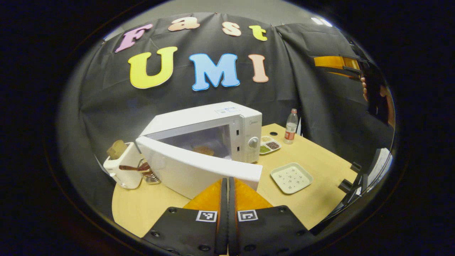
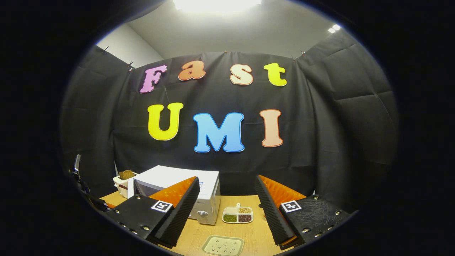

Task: Open the microwave oven with the left hand, put the food in, and close the microwave oven.

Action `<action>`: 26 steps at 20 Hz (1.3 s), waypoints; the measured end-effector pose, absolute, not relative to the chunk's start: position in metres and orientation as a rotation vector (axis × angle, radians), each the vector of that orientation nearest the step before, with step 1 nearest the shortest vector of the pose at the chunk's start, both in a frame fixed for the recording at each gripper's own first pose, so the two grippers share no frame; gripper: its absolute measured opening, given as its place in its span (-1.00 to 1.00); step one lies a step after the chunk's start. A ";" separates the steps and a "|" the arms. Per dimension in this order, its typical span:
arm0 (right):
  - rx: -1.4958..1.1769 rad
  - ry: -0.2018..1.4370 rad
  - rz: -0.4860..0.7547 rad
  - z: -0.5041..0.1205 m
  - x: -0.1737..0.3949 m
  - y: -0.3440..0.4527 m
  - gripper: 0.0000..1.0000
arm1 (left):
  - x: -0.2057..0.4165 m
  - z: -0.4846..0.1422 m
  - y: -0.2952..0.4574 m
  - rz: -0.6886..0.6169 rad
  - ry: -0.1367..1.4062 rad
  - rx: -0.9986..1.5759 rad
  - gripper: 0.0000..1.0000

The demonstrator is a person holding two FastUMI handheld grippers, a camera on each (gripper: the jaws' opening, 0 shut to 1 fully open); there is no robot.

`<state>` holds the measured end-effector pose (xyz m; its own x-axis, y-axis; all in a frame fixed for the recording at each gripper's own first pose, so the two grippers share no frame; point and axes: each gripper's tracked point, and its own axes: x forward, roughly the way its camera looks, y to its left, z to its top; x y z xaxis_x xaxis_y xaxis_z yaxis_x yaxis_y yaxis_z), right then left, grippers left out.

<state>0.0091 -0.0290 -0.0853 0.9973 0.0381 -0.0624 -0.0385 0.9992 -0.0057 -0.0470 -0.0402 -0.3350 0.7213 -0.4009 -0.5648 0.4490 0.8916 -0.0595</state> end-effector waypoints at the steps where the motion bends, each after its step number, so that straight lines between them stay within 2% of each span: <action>1: -0.008 0.062 0.031 -0.085 0.010 -0.033 0.90 | -0.043 -0.337 -0.046 -0.479 0.605 0.087 -0.87; 6: -0.013 0.072 0.001 -0.085 0.015 -0.050 0.90 | -0.018 -0.341 -0.069 -0.527 0.596 0.113 -0.85; 14: -0.010 0.073 -0.035 -0.085 0.030 -0.068 0.90 | 0.027 -0.358 -0.093 -0.534 0.591 0.122 -0.86; 26: -0.010 0.106 -0.044 -0.092 0.048 -0.080 0.90 | 0.089 -0.365 -0.118 -0.443 0.601 0.081 -0.86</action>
<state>0.0484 -0.0801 -0.0920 0.9934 -0.0443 -0.1060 0.0433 0.9990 -0.0122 0.0888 -0.1184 -0.3648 0.7343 -0.3796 -0.5628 0.4259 0.9032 -0.0536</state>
